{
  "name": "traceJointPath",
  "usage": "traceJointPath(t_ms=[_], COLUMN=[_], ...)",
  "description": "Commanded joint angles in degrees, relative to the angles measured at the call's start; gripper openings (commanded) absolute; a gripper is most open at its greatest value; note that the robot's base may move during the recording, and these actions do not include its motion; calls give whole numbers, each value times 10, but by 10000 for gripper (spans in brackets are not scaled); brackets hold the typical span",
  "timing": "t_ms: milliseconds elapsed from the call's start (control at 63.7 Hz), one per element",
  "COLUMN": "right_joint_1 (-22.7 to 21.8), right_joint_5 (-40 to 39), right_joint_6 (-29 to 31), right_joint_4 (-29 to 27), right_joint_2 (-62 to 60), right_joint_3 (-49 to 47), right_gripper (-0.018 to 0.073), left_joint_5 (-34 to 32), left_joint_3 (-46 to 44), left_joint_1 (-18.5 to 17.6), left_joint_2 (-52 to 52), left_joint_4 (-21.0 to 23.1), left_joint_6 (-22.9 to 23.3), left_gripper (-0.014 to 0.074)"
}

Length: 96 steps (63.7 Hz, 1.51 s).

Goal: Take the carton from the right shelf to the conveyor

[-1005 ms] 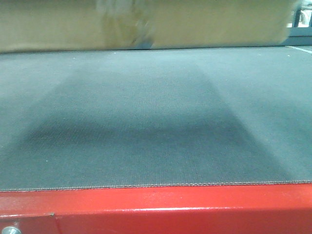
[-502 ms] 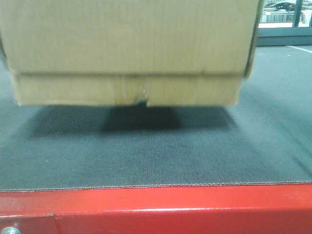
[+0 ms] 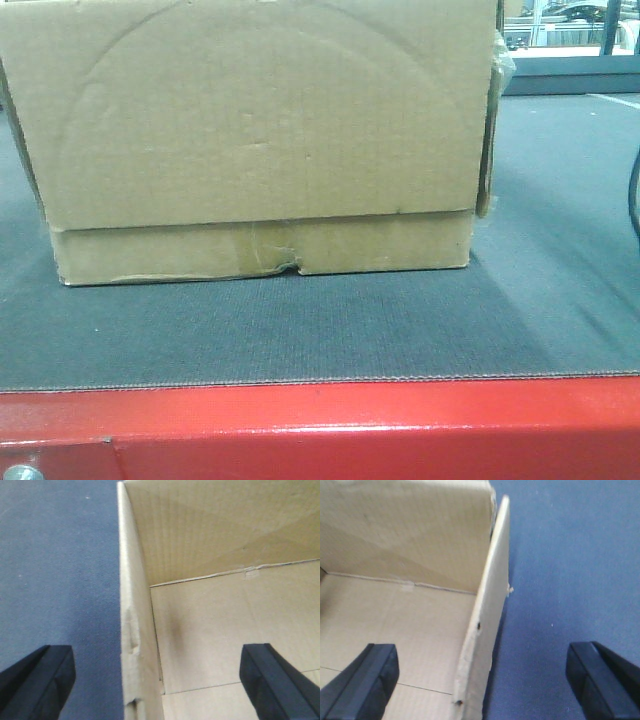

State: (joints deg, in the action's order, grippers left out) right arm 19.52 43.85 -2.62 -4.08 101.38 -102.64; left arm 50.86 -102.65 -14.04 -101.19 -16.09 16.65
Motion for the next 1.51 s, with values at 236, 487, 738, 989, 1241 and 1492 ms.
traceJointPath(t_ms=[236, 487, 738, 989, 1241, 1492], right_joint_1=[-47, -99, -100, -100, -100, -100], right_joint_5=[73, 55, -74, -205, -276, -274], right_joint_6=[6, 6, 6, 6, 6, 6], right_joint_4=[8, 13, 30, 30, 30, 30], right_joint_2=[-103, -185, -287, -419, -575, -760], right_joint_3=[-21, 108, 344, 557, 701, 771], right_gripper=[279, -64, -64, -64, -64, -69], left_joint_5=[33, -37, -140, -281, -356, -353], left_joint_3=[11, 173, 383, 600, 732, 757], left_joint_1=[17, 79, 125, 126, 126, 126], left_joint_2=[127, 263, 391, 543, 696, 793], left_joint_4=[-4, 21, 35, 30, 29, 29], left_joint_6=[-36, -36, -36, -36, -36, -36], left_gripper=[479, -38, 3, 3, 3, 3])
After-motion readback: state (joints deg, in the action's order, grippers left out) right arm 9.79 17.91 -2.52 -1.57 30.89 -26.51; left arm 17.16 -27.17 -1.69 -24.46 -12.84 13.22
